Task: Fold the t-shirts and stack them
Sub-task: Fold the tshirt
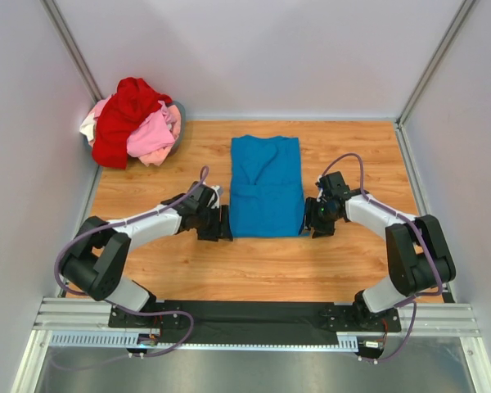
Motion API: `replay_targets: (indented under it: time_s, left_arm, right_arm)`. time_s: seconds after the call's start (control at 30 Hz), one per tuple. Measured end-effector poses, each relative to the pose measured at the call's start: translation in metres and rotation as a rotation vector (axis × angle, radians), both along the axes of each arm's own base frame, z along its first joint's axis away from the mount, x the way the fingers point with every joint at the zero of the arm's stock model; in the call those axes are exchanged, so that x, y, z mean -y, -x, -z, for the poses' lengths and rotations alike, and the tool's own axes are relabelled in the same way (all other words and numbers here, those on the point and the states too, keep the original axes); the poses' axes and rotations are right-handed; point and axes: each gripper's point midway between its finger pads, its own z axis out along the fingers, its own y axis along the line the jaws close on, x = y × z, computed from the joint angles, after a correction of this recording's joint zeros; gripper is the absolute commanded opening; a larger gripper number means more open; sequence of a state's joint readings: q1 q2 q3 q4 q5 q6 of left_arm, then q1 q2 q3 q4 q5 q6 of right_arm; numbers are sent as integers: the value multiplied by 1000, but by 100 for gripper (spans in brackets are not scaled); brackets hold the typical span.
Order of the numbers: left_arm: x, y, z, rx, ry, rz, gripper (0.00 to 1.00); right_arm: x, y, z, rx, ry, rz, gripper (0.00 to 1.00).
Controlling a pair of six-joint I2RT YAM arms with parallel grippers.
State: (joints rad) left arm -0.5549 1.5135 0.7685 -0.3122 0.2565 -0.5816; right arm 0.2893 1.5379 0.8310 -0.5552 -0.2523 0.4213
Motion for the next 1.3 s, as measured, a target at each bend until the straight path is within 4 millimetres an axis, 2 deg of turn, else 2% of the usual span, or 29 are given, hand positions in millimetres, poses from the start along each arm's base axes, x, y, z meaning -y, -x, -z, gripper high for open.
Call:
replay_targets:
  time_s: [0.17, 0.37, 0.53, 0.77, 1.0, 1.17, 1.3]
  left_arm:
    - [1, -6, -10, 48, 19, -23, 66]
    - [4, -14, -4, 55, 23, -42, 65]
    - [9, -18, 3, 48, 34, -55, 59]
    - [12, -19, 6, 45, 43, -70, 43]
    - [18, -19, 7, 50, 58, -66, 43]
    - [24, -18, 8, 54, 75, -64, 37]
    - [25, -17, 10, 55, 86, -69, 26]
  right_arm:
    - [0, -1, 4, -8, 2, 0, 50]
    - [-1, -1, 5, -9, -1, 0, 49]
    - [-1, -2, 5, -7, -2, 0, 48]
    - [-2, -2, 6, -5, -6, 1, 44]
    - [-3, -2, 6, -1, -15, 4, 43]
    - [-3, -2, 7, 0, -17, 6, 37]
    - [-3, -1, 9, 0, -19, 10, 28]
